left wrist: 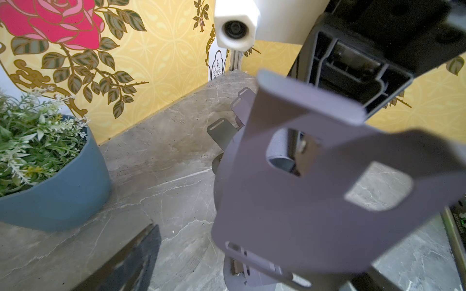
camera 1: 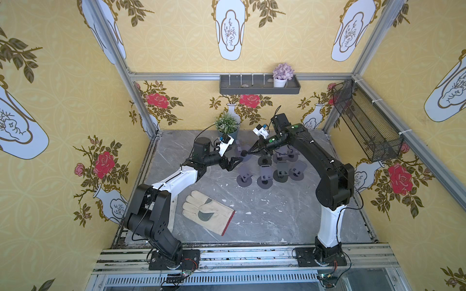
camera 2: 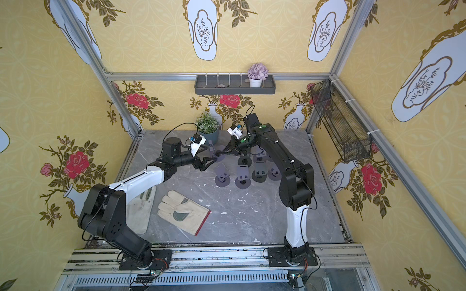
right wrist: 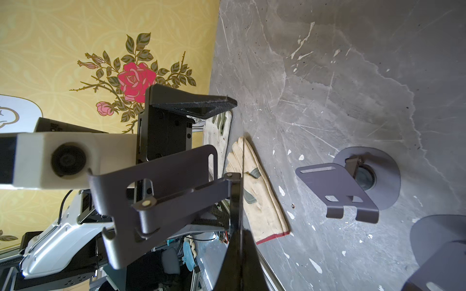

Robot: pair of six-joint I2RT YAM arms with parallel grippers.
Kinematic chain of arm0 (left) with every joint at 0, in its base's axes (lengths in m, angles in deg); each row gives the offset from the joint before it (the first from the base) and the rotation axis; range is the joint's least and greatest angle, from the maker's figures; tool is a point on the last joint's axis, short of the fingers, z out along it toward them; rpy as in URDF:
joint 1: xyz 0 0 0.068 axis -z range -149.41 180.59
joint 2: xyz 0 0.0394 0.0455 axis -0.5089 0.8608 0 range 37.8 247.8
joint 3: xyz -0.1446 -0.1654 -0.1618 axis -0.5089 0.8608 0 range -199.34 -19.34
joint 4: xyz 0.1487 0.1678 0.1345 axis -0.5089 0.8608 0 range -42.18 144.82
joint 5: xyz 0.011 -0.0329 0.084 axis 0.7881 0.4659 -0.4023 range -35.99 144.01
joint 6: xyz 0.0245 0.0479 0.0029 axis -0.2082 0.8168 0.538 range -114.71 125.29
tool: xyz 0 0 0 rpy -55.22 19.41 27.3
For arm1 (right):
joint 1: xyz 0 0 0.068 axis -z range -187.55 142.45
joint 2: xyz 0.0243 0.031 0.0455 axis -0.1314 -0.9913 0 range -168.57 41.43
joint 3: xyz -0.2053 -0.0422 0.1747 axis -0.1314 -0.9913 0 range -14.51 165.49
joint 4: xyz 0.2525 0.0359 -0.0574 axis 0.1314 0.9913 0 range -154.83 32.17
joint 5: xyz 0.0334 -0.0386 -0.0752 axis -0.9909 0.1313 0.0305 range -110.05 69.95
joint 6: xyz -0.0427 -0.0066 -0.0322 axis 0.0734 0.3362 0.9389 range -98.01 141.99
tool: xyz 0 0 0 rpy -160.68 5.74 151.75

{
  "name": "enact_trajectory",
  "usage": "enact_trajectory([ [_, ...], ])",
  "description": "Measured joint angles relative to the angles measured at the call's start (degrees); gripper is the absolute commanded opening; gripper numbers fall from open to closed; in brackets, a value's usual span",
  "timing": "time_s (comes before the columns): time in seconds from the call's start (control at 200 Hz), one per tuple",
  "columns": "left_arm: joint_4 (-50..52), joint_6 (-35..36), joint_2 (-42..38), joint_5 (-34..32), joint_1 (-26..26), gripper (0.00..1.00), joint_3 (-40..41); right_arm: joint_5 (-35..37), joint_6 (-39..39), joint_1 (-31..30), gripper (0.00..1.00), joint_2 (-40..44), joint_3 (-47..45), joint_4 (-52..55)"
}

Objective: Open the phone stand

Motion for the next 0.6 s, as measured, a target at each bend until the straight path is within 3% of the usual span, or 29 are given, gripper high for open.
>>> enact_trajectory([
  [0.42,-0.4,0.5,0.1,0.2,0.5,0.97,-0.1,-0.4,2.3,-0.6,0.00,0.0,-0.3,0.2],
  [0.6,-0.3,0.5,0.3,0.9,0.8,0.83,-0.4,-0.4,2.3,-0.7,0.00,0.1,-1.0,0.1],
])
